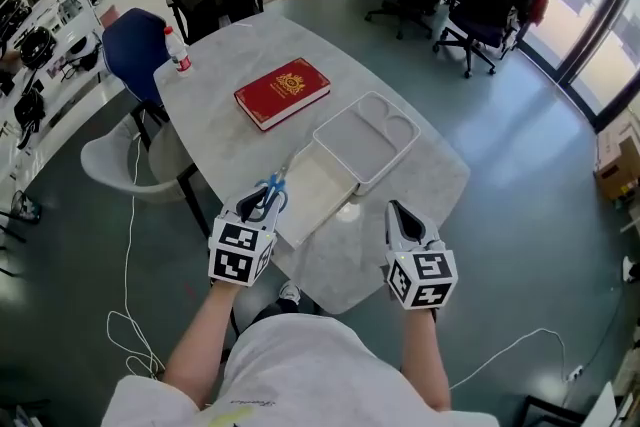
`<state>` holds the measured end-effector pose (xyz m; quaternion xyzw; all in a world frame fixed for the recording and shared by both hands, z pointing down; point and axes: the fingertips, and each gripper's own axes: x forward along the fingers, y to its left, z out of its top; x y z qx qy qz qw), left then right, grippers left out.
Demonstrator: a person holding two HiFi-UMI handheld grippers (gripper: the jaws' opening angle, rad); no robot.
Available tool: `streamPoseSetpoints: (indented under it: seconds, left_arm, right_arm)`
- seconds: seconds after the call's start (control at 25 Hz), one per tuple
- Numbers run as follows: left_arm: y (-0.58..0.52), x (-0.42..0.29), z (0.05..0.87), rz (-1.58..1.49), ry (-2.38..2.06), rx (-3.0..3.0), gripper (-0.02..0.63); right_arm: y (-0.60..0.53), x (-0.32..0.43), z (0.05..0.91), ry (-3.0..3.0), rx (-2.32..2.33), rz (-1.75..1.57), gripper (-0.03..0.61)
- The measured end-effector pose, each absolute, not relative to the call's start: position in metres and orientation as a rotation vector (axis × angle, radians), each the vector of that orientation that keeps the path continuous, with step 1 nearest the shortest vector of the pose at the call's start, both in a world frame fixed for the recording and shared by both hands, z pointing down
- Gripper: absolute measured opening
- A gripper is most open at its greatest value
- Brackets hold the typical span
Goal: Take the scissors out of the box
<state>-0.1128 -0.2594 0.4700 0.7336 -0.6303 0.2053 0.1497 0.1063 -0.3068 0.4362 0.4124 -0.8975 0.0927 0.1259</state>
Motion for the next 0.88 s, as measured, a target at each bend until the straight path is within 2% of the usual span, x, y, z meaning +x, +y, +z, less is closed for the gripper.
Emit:
streamPoseSetpoints:
  seconds: [0.88]
  left_arm:
    - [-0.237, -0.103, 0.456, 0.521, -1.879, 2.087, 0.081]
  right_arm:
    - [-0.29, 0.121, 0.433, -2.626, 1.195, 0.258, 0.006]
